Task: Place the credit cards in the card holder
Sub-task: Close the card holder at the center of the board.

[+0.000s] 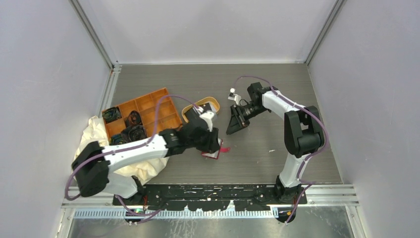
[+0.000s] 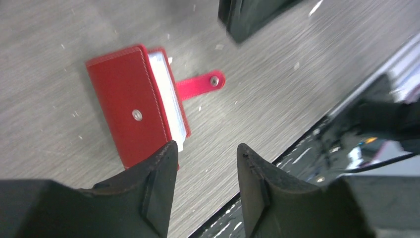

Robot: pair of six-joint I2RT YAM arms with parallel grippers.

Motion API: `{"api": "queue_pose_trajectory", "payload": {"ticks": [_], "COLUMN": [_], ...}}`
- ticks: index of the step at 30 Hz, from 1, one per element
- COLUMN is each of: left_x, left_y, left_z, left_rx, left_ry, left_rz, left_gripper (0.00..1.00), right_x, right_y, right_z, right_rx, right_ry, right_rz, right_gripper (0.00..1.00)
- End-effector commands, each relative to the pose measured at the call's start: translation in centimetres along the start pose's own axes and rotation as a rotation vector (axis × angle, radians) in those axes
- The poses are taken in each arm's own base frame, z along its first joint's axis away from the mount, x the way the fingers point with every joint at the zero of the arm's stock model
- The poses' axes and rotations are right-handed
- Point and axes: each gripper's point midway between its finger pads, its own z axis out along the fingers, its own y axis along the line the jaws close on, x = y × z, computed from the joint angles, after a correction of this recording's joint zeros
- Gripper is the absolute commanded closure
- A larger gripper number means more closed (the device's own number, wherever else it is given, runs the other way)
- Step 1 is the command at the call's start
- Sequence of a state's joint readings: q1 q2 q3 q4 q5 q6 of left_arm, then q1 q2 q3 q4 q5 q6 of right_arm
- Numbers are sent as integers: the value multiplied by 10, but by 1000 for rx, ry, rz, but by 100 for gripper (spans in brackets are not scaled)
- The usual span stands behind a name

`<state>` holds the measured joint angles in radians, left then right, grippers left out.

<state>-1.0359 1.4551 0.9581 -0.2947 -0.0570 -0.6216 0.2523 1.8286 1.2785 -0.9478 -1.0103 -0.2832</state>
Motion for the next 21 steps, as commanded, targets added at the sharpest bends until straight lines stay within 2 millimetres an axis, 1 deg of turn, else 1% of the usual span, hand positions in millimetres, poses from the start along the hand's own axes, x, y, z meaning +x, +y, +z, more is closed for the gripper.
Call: {"api": "queue_pose_trajectory", "payload": {"ticks": [1,4,6,7,10,12,14,17,19,21], "left_x": [-59,-53,-46,-39,-26,-19,-16,-10,-6,0], "left_y": [-23,-3,15,26,49,51,46,44,47,49], "left_z": [-33,-40,-38,-35,-25,-16,-6,9,16,22], "left_rx": [290,285,248,218,138,132,153,160,154,146], "left_ry": [-265,-287,-288,-278,-253,-217,-179,-128,-110,-88], "left_rz": [-130,-174,-198,-214,-215,-199,-195,-200,-210,-222], "left_gripper": [54,64,72,77,79,79,79,78,78,77], "right_x": [-7,-11,-14,-16,-16,-14,-11,-6,-4,-2], "right_y": [33,50,62,66,63,57,56,53,46,40], "right_z": [21,37,41,41,43,49,58,69,71,66], "right_rx": [-118,-123,-139,-145,-108,-67,-34,1,37,72], "right_ry": [-10,1,0,-2,-1,10,35,71,84,97], "right_rz": [-90,-153,-190,-198,-206,-211,-225,-232,-218,-229], "right_gripper": [67,69,69,69,69,69,70,73,75,76]}}
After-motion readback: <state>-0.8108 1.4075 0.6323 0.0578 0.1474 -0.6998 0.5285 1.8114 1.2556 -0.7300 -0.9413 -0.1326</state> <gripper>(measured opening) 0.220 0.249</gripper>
